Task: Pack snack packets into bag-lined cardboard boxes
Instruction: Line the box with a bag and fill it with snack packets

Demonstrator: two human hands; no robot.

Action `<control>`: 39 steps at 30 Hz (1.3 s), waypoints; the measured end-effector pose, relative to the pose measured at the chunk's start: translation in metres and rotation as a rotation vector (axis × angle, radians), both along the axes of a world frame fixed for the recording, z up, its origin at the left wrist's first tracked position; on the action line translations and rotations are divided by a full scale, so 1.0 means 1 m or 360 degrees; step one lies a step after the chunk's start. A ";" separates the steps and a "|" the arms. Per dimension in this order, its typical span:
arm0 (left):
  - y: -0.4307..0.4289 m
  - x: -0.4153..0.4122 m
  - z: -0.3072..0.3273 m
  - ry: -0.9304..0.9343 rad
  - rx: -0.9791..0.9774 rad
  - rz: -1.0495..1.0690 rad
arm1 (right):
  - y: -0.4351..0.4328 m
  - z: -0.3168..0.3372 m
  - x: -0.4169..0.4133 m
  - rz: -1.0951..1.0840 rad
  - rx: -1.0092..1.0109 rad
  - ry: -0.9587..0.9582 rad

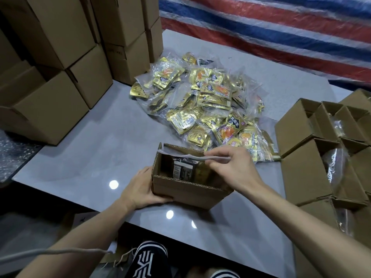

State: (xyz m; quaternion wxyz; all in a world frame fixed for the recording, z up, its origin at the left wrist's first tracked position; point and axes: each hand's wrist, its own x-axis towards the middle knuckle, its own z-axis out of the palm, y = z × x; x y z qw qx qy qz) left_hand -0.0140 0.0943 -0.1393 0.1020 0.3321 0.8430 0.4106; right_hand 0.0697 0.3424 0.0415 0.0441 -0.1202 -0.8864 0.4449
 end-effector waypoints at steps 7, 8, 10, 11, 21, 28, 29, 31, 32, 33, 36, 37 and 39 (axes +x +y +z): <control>0.000 0.000 0.001 0.0010 0.0064 -0.0020 | 0.007 0.009 -0.005 0.0619 0.0883 0.0191; 0.000 0.000 0.002 0.0015 0.0062 -0.0024 | 0.007 0.007 -0.003 0.0767 0.1008 0.0084; 0.000 0.000 0.002 0.0057 0.0002 -0.0020 | 0.006 -0.002 0.001 0.0976 0.1115 -0.0102; 0.000 0.001 0.002 0.0081 -0.0038 -0.0013 | 0.006 -0.005 0.001 0.1014 0.1081 -0.0141; 0.000 0.000 -0.005 0.0011 0.0010 -0.0001 | -0.006 -0.004 -0.019 0.0997 0.1042 -0.0836; 0.002 -0.001 -0.003 0.0002 -0.0018 0.0001 | -0.010 -0.022 -0.032 0.0847 0.0899 -0.1260; 0.002 -0.001 -0.003 -0.0012 0.0004 0.0007 | -0.011 -0.023 -0.035 0.0819 0.0850 -0.1252; 0.002 0.000 -0.003 -0.0041 0.0056 0.0027 | -0.013 -0.023 -0.036 0.0752 0.0825 -0.1041; 0.001 0.000 -0.003 -0.0041 0.0066 0.0027 | -0.014 -0.021 -0.036 0.0677 0.0819 -0.0831; 0.002 0.000 -0.002 -0.0033 0.0063 0.0019 | -0.015 -0.017 -0.034 0.0563 0.0793 -0.0577; 0.001 0.001 -0.002 -0.0024 0.0020 0.0032 | -0.010 -0.007 -0.037 0.0201 0.0504 0.0105; 0.000 0.001 -0.002 -0.0032 0.0022 0.0044 | -0.005 -0.004 -0.041 0.0099 0.0427 0.0241; -0.001 0.002 -0.003 -0.0052 0.0055 0.0058 | 0.008 0.002 -0.053 -0.0064 0.0350 0.0320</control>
